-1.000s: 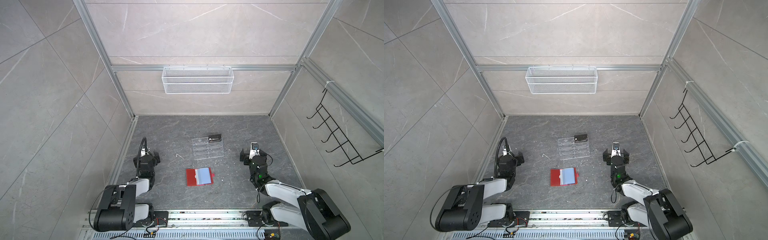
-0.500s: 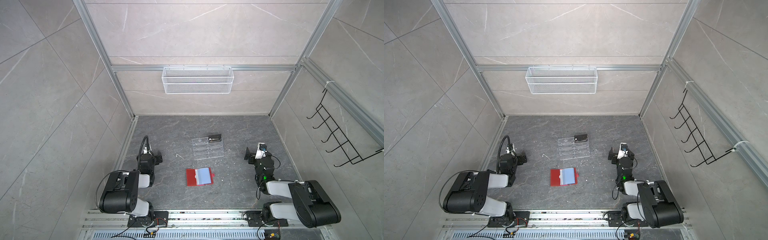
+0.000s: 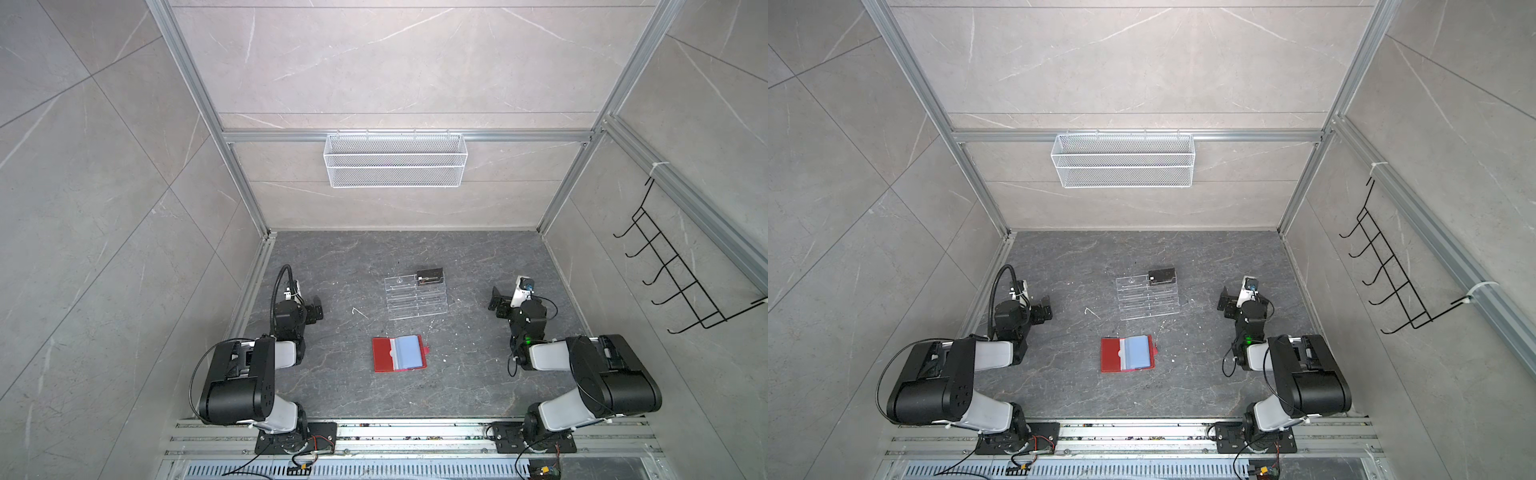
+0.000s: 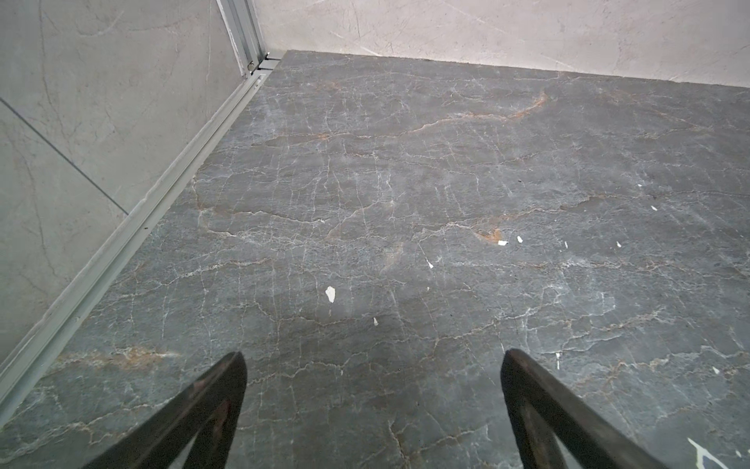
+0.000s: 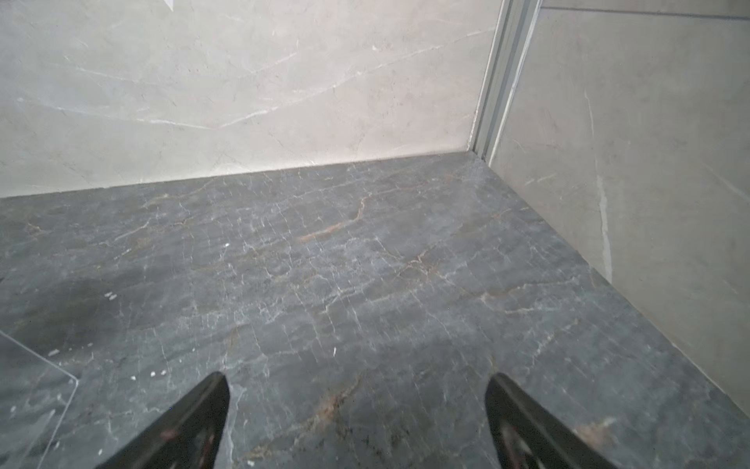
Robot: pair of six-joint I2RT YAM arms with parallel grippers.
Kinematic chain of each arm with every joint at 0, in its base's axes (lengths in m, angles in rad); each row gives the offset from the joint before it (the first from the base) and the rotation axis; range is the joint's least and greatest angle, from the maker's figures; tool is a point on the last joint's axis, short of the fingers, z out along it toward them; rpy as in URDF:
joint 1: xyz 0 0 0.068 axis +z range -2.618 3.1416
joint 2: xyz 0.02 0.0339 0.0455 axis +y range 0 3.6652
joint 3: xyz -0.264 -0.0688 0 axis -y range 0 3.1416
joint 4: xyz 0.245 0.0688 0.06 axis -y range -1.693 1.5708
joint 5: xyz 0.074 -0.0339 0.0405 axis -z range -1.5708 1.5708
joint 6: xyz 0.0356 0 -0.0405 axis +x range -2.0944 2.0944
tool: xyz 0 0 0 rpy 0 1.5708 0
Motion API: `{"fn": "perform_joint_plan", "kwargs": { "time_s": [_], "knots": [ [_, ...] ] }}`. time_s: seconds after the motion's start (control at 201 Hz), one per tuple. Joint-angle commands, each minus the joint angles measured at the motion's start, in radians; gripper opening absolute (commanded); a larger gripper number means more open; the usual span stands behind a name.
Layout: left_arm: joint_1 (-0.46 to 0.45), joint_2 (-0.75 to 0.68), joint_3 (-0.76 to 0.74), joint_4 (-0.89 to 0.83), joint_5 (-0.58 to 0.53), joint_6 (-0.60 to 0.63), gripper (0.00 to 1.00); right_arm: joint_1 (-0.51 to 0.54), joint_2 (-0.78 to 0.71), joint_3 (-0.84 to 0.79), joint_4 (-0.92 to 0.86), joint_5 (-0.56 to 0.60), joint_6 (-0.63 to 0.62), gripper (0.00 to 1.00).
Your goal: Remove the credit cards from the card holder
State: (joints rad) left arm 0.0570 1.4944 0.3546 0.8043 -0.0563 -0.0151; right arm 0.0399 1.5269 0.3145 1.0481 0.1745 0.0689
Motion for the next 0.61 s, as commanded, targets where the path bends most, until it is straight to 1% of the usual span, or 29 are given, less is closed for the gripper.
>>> {"fn": "perform_joint_plan", "kwargs": {
  "time_s": [0.0, 0.314, 0.602],
  "knots": [
    [0.004, 0.003, 0.021, 0.007, 0.03, 0.006, 1.0, 0.003, -0.008, 0.004, -0.069, 0.007, 0.017, 1.0],
    [0.003, 0.003, 0.021, 0.008, 0.029, 0.005, 1.0, 0.023, -0.006, 0.009, -0.074, 0.043, 0.005, 1.0],
    [0.003, 0.001, 0.019, 0.009, 0.029, 0.006, 1.0, 0.023, -0.005, 0.021, -0.097, 0.039, 0.004, 1.0]
  ]
}}
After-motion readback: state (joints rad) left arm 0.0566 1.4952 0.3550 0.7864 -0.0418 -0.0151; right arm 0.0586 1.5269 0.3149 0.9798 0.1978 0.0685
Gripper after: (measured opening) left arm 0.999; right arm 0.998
